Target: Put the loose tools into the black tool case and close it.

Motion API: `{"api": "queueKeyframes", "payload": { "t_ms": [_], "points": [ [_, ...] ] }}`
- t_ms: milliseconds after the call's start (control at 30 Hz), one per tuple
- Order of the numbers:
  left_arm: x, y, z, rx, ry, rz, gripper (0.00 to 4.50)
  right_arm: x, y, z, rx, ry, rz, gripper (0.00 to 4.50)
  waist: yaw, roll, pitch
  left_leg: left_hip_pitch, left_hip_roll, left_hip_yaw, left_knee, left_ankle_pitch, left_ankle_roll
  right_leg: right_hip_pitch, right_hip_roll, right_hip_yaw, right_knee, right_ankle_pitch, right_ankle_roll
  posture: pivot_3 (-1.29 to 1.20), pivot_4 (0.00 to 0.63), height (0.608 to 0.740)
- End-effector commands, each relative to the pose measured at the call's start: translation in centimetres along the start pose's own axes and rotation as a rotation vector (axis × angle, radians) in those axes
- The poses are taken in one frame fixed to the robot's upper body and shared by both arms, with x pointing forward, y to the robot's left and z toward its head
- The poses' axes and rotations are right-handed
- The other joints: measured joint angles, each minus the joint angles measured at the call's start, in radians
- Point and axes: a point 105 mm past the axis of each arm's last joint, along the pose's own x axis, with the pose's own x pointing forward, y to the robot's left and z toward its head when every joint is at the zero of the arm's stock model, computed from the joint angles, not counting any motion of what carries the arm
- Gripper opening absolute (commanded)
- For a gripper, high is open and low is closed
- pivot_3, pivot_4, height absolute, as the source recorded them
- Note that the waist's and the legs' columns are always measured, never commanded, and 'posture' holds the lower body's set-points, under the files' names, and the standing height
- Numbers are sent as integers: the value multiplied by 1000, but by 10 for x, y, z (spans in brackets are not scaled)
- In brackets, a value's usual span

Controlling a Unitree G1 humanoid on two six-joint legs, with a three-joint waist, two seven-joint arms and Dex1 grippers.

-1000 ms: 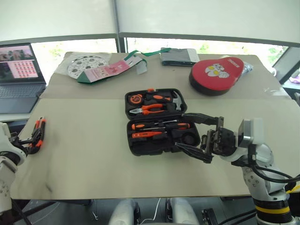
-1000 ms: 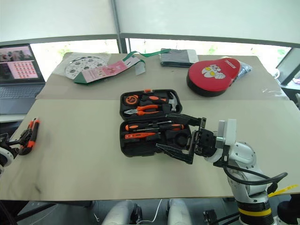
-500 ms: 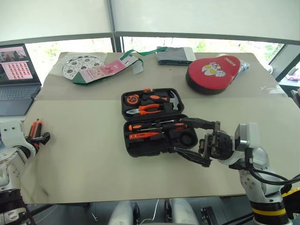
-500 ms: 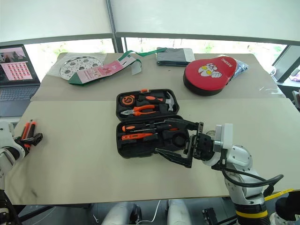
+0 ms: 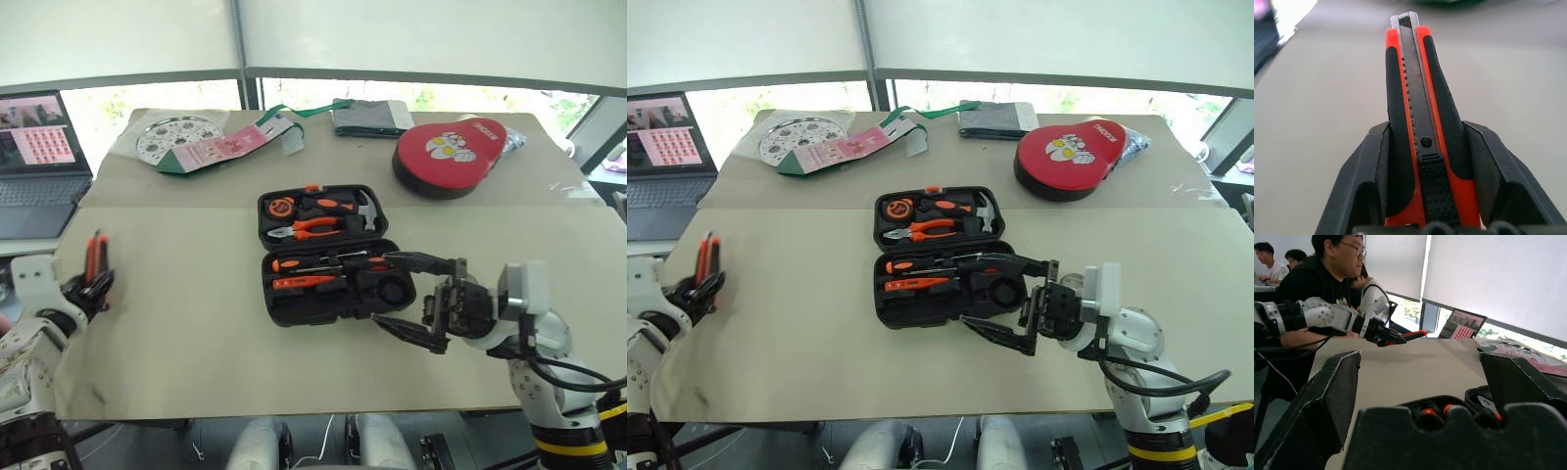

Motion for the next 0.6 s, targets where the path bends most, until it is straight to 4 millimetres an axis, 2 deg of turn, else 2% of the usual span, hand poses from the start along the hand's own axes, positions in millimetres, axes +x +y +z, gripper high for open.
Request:
{"api": "queueKeyframes", "payload": {
  "t_ms": [33,67,133,167,333,400,600],
  "points": [
    [11,-77,29,213,-40,-470,1769,-15,-3,13,-69,20,-24,4500,-1,2,0,0,-1,0,0,0,0,0,-1,0,0,0,0,0,150,740],
    [11,-88,29,229,-25,-537,1769,-18,-3,13,-73,35,-28,4500,-4,5,-1,0,-1,1,0,0,0,0,-1,1,0,0,0,0,150,740],
    [23,-126,25,300,53,-739,1769,-34,-9,12,-91,116,-52,4500,-7,8,0,0,-1,1,0,3,5,0,2,1,0,0,0,0,150,740],
    [27,-139,22,328,90,-805,1769,-39,-11,12,-98,143,-64,4500,-7,8,0,0,-1,1,0,5,9,1,4,1,0,0,0,0,150,740],
    [51,-192,10,398,223,-1001,1769,-62,-10,1,-64,329,-42,4500,-5,8,0,1,0,1,0,6,10,3,10,4,-1,0,1,0,150,740],
    [56,-205,3,436,262,-1035,1769,-65,-7,-2,-47,371,-36,4500,-8,8,0,1,0,1,1,6,10,4,11,4,-2,0,1,0,150,740],
    [65,-226,-14,497,335,-1073,1769,-72,-2,-6,-26,405,-60,4500,-6,7,1,2,1,2,1,6,11,4,12,8,-2,-1,2,0,150,740]
  ]
}}
